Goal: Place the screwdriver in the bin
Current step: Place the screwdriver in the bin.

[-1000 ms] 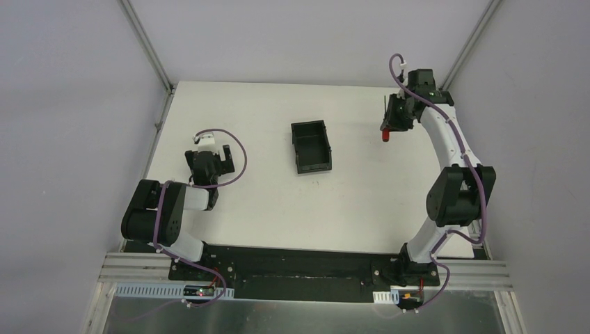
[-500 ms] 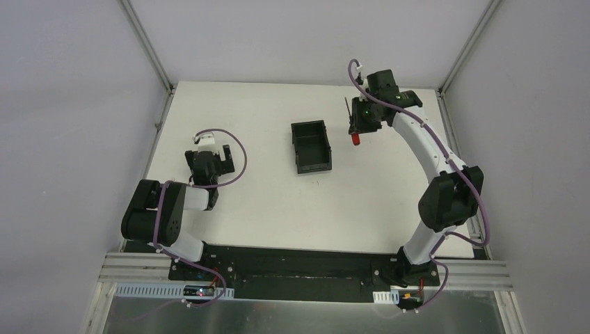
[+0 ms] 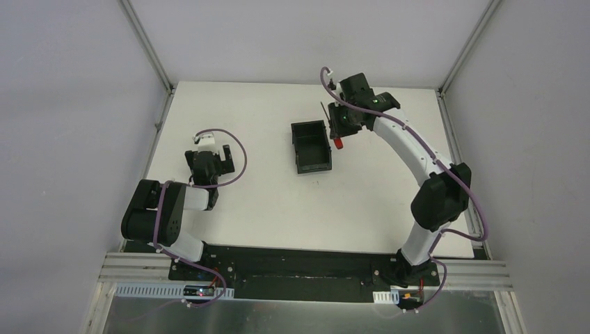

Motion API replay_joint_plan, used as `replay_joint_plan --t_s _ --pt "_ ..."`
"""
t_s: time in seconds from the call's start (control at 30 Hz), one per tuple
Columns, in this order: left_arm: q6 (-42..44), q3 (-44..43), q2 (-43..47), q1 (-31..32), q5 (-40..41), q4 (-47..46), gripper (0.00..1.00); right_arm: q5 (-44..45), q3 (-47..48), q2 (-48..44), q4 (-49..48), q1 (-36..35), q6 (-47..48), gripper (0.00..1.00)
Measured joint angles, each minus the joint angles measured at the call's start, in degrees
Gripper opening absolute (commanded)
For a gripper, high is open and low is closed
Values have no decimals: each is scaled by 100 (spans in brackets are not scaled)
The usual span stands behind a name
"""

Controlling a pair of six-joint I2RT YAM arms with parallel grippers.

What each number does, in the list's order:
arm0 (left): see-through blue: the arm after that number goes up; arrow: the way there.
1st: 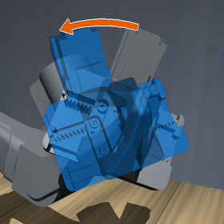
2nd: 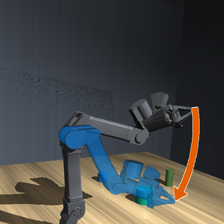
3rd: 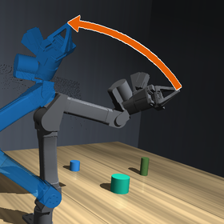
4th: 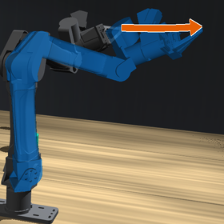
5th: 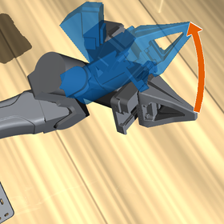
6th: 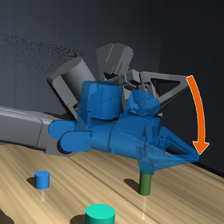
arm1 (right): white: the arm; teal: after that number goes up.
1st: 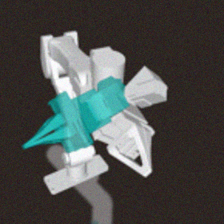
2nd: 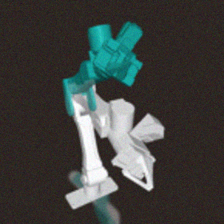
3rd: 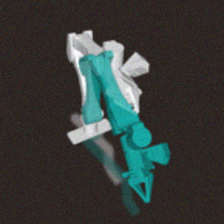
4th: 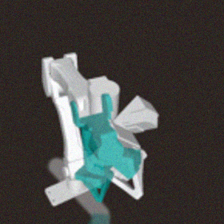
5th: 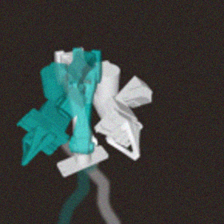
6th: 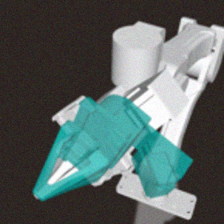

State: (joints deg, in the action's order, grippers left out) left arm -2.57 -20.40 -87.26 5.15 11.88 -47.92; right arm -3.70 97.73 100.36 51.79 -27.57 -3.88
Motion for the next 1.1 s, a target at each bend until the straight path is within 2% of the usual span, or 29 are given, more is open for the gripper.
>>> replay_joint_plan --t_s 0.57,1.1 --pt "0 0 0 0 0 -2 99 199 525 1043 208 -560 223 0" --pt "0 0 0 0 0 -2 99 380 748 1681 214 -699 584 0"
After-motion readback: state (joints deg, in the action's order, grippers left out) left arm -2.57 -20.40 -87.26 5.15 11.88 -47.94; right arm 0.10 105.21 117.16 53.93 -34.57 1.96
